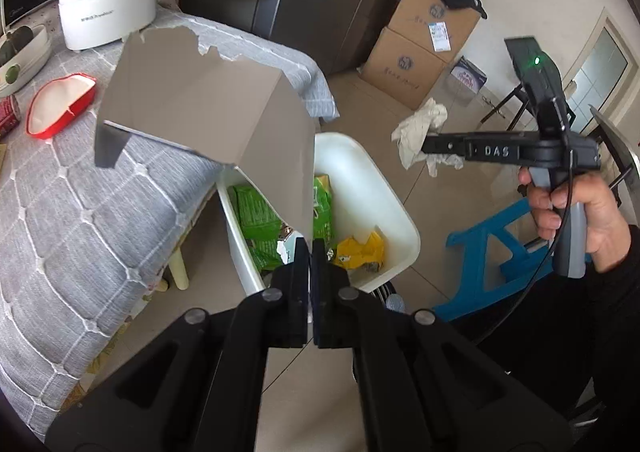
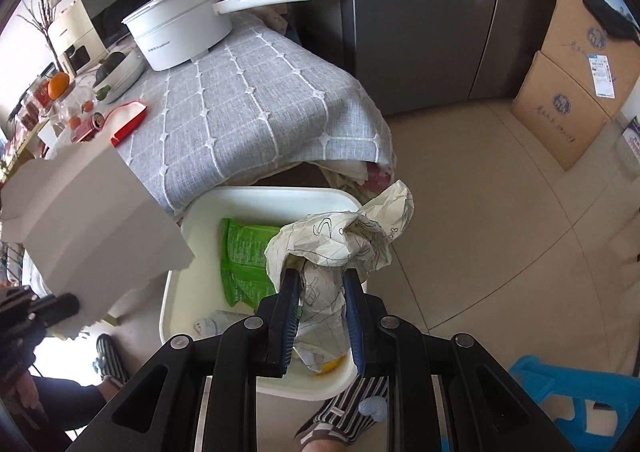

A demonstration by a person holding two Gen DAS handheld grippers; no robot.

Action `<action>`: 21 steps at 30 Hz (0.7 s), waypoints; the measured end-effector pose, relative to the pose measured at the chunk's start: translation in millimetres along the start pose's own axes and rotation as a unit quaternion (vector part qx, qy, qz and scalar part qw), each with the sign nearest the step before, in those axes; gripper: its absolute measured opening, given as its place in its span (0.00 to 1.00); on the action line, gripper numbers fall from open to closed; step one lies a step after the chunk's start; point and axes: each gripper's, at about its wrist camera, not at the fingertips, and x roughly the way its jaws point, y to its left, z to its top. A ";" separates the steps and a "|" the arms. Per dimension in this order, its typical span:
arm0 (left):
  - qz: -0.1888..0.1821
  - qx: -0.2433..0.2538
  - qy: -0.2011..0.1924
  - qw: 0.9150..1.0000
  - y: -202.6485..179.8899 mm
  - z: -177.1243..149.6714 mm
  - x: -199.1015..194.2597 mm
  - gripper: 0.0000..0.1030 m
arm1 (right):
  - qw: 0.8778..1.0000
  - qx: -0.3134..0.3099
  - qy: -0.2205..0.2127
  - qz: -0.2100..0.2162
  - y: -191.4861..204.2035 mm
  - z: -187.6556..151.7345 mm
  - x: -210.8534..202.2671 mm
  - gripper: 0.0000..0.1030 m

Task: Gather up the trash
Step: 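Carry both to the basin and open the left tool while the right tool releases the paper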

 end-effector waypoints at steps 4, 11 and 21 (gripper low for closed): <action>-0.001 0.000 0.035 0.999 1.2 -11.4 27.1 0.01 | 1.000 0.003 0.004 0.001 -3.3 -0.8 1.2 0.22; 0.004 0.002 0.057 0.998 5.6 -23.6 52.2 0.01 | 1.000 -0.004 0.016 -0.004 4.2 1.5 11.0 0.23; -0.010 -0.031 0.031 0.999 18.4 -17.7 25.5 0.64 | 1.000 -0.014 0.024 -0.002 18.6 6.3 19.0 0.23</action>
